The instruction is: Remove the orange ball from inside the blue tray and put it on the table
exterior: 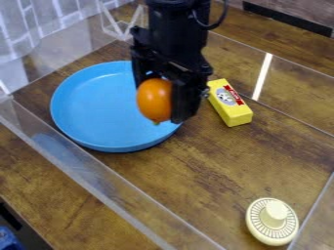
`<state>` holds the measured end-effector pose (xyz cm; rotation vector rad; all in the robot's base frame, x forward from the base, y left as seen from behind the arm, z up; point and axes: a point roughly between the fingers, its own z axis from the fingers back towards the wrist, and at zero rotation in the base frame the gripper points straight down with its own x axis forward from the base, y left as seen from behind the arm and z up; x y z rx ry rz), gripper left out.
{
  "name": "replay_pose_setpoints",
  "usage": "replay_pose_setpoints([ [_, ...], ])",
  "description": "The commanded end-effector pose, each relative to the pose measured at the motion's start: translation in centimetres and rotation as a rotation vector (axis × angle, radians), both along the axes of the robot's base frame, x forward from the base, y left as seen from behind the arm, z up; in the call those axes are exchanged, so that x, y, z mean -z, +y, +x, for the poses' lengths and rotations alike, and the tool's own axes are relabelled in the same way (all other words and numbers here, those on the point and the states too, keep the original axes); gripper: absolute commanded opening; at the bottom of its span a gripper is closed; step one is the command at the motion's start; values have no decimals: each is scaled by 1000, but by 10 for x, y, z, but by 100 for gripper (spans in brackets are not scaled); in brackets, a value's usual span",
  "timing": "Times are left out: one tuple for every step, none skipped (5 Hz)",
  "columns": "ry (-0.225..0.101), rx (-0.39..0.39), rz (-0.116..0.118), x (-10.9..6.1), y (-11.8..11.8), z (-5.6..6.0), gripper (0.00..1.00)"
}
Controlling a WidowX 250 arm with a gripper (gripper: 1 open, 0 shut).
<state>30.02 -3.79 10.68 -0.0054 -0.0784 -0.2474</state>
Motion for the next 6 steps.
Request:
replay_pose_setpoints([
  [-66,22,-27,-15,-22,10,0],
  [-55,16,-40,-7,-33,13,0],
  [-41,7,-55,-3,-33,10,0],
  [-27,-2,-69,2,-33,7,0],
  [-10,-12,-81,6,-33,4,0],
  [9,-17,-94,14,-33,0,0],
])
